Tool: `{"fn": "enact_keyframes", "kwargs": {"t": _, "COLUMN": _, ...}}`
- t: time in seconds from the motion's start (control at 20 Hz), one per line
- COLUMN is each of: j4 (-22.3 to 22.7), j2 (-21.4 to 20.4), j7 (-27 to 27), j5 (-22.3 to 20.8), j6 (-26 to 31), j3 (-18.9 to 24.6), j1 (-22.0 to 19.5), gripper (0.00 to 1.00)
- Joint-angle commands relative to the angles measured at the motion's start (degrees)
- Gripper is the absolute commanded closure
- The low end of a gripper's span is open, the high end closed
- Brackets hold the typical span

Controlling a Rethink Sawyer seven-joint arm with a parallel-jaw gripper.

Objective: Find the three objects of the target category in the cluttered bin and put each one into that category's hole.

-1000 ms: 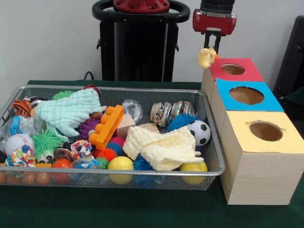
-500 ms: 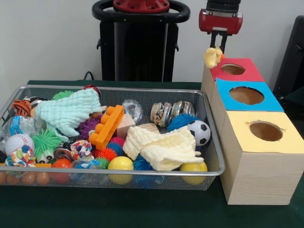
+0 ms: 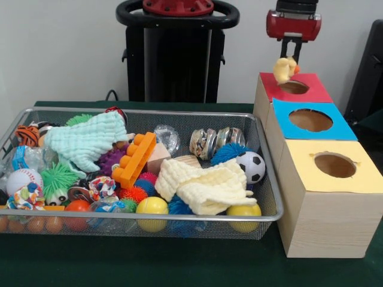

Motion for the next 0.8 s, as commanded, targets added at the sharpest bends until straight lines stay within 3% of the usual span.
{"fn": "enact_keyframes", "kwargs": {"t": 0.05, "j4": 0.31, "j2": 2.84, "j7": 17.9, "j5": 5.49, "j6": -2.05, "j3": 1.48, "j1": 2.2, "gripper": 1.0}}
{"fn": "enact_keyframes", "kwargs": {"t": 0.5, "j4": 1.58, "j2": 4.38, "j7": 18.16, "j5": 6.5, "j6": -4.25, "j3": 3.35, "j1": 2.01, "gripper": 1.0}}
{"fn": "enact_keyframes", "kwargs": {"t": 0.8, "j4": 1.22, "j2": 5.61, "j7": 17.18, "j5": 4.17, "j6": -5.46, "j3": 5.08, "j1": -1.35, "gripper": 1.0}}
